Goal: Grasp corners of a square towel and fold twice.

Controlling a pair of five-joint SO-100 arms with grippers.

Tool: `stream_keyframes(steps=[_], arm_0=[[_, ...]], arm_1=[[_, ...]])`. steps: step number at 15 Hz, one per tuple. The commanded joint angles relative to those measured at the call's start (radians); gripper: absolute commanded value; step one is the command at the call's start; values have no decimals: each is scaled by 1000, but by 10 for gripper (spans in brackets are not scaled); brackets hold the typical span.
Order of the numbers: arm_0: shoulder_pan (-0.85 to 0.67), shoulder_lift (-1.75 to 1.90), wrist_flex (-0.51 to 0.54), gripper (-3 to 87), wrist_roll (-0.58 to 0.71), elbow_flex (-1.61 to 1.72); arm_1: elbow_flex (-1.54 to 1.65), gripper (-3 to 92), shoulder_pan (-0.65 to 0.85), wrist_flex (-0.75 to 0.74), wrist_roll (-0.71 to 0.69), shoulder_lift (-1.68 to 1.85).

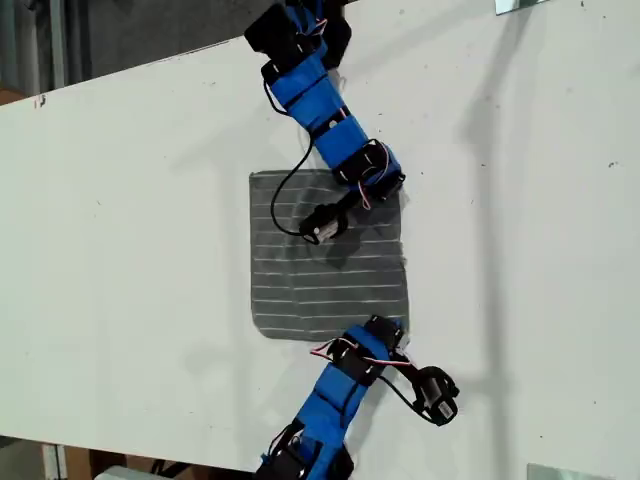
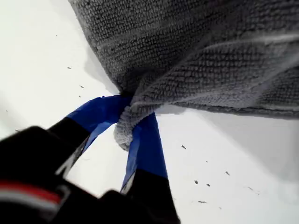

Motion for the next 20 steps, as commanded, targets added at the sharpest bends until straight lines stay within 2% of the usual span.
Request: stream_keyframes(steps=[1,5,13,16,18,20], arm_0=[[-32,38,15,-1,112,-146],[-107,54,84,-1,224,-295],[-247,276,141,-1,339,-245],[-359,476,97,-1,351,-48],[-476,703,14,-1,356,193],[-598,828,-2,-1,380,330]], arm_1=[[-46,-1,20,54,-31,101],[-48,-1,80,106,-87,324],[-43,-1,183,129,-190,505],[34,-1,328,129,-238,607],[48,-1,449,121,-299,661],[49,-1,601,126,-368,664]])
